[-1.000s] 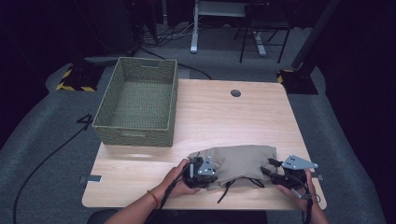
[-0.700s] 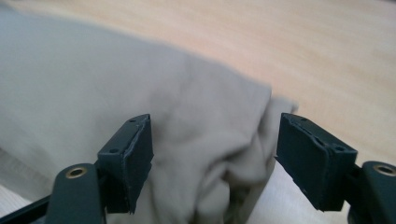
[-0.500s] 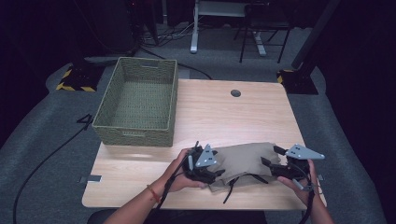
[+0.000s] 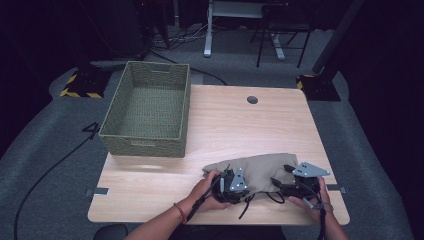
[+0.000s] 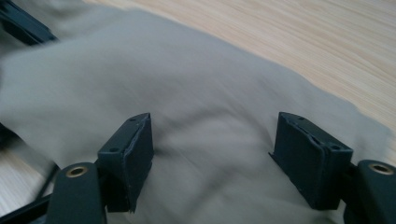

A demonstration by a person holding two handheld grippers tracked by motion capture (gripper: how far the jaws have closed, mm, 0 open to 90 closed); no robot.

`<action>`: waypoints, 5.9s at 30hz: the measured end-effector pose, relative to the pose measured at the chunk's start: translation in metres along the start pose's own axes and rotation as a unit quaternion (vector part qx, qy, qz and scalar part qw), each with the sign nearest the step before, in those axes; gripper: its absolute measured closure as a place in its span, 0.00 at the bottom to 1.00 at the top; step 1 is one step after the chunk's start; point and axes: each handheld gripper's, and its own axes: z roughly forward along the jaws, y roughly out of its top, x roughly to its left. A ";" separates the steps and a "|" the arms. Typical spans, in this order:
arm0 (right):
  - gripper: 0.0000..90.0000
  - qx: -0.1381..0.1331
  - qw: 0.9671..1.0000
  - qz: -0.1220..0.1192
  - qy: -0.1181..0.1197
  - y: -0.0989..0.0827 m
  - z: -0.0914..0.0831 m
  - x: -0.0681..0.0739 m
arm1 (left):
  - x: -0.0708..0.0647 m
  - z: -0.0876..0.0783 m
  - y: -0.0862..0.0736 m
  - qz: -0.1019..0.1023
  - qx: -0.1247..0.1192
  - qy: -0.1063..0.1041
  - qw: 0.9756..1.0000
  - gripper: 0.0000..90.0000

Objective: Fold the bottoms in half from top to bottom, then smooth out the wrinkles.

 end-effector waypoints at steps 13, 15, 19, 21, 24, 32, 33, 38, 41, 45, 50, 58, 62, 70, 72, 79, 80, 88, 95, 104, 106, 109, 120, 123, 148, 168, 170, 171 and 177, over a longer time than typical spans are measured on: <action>0.30 0.019 0.997 0.057 -0.039 -0.024 -0.026 -0.045 | -0.003 0.008 -0.002 -0.017 -0.015 -0.012 1.000 0.59; 0.31 0.021 0.997 0.058 -0.054 -0.023 -0.028 -0.046 | -0.005 0.009 -0.001 -0.014 -0.017 -0.009 1.000 0.59; 0.36 0.021 0.993 0.067 -0.100 -0.021 -0.036 -0.049 | -0.006 0.009 -0.001 -0.018 -0.017 -0.007 1.000 0.60; 0.42 0.016 0.988 0.067 -0.134 -0.018 -0.040 -0.049 | -0.005 0.009 -0.001 -0.023 -0.017 -0.009 1.000 0.60; 0.41 -0.019 0.989 0.079 -0.120 -0.012 -0.045 -0.042 | -0.005 0.010 -0.001 -0.027 -0.018 -0.012 0.999 0.60; 0.40 -0.023 0.999 -0.012 -0.036 0.002 -0.018 0.010 | -0.007 0.012 0.000 -0.026 -0.022 -0.015 0.999 0.60; 0.40 -0.014 0.999 -0.014 -0.032 0.001 -0.013 0.011 | -0.007 0.012 0.000 -0.023 -0.021 -0.015 0.999 0.60; 0.43 0.002 0.999 0.010 -0.035 -0.013 -0.013 -0.011 | -0.007 0.012 0.000 -0.019 -0.020 -0.015 1.000 0.60; 0.40 -0.001 0.999 0.045 -0.024 -0.026 -0.019 -0.032 | -0.007 0.012 0.000 -0.017 -0.020 -0.015 1.000 0.60; 0.39 0.003 0.996 0.075 -0.053 -0.031 -0.027 -0.047 | -0.008 0.012 0.000 -0.019 -0.020 -0.012 1.000 0.60; 0.42 0.014 0.993 0.050 -0.104 -0.024 -0.031 -0.042 | -0.009 0.012 0.000 -0.019 -0.020 -0.011 1.000 0.60; 0.44 -0.035 0.988 0.073 -0.128 -0.015 -0.043 -0.035 | -0.009 0.013 0.000 -0.021 -0.021 -0.012 0.999 0.60; 0.43 -0.053 0.997 0.016 -0.058 0.001 -0.034 0.000 | -0.009 0.013 0.000 -0.022 -0.022 -0.011 0.999 0.60; 0.50 0.006 0.999 0.006 -0.034 -0.007 -0.010 0.005 | -0.010 0.012 0.000 -0.015 -0.018 -0.008 1.000 0.59; 0.50 0.009 0.999 0.023 -0.039 -0.014 -0.011 -0.009 | -0.011 0.010 0.001 -0.011 -0.014 -0.006 1.000 0.59; 0.48 0.000 0.999 0.042 -0.029 -0.018 -0.011 -0.020 | -0.008 -0.002 0.001 -0.022 -0.008 -0.018 1.000 0.58; 0.48 -0.001 0.999 0.042 -0.031 -0.018 -0.011 -0.021 | -0.006 -0.004 0.001 -0.029 -0.007 -0.027 0.999 0.56; 0.45 -0.001 0.998 0.043 -0.051 -0.018 -0.011 -0.022 | 0.006 -0.026 0.001 -0.030 -0.005 -0.004 1.000 0.46; 0.47 -0.054 0.998 0.013 -0.039 -0.010 -0.027 -0.015 | 0.011 -0.039 0.003 -0.041 -0.038 0.000 0.998 0.49; 0.58 -0.007 0.999 -0.032 -0.034 -0.020 -0.018 -0.011 | 0.006 -0.004 -0.007 -0.039 -0.002 -0.033 0.999 0.75; 0.59 -0.009 0.999 -0.016 -0.030 -0.024 -0.019 -0.021 | 0.006 -0.003 -0.007 -0.036 -0.001 -0.032 0.999 0.79; 0.59 -0.005 0.999 0.002 -0.054 -0.027 -0.022 -0.033 | 0.003 0.000 -0.007 -0.025 0.000 -0.025 0.999 0.80; 0.58 0.014 0.995 0.016 -0.095 -0.025 -0.015 -0.042 | 0.004 0.002 -0.009 -0.042 -0.006 -0.038 0.998 0.77; 0.56 0.010 0.996 0.032 -0.085 -0.027 -0.014 -0.046 | 0.003 -0.001 -0.008 -0.033 0.003 -0.042 0.999 0.74; 0.44 -0.020 0.995 0.030 -0.088 -0.020 -0.019 -0.043 | 0.006 -0.057 -0.046 -0.062 0.062 0.004 0.996 0.39; 0.46 0.002 0.994 -0.092 0.055 0.013 0.014 0.053 | -0.006 -0.036 -0.008 -0.019 0.023 -0.005 1.000 0.45; 0.47 -0.001 0.994 -0.092 0.063 0.014 0.013 0.053 | 0.000 -0.027 -0.014 -0.023 0.038 0.000 0.999 0.52; 0.47 -0.003 0.994 -0.087 0.069 0.013 0.012 0.050 | 0.004 -0.025 -0.018 -0.022 0.043 -0.002 0.999 0.60; 0.51 -0.003 0.995 -0.031 0.092 -0.001 -0.001 0.014 | 0.015 -0.027 -0.029 -0.040 0.048 -0.009 0.998 0.79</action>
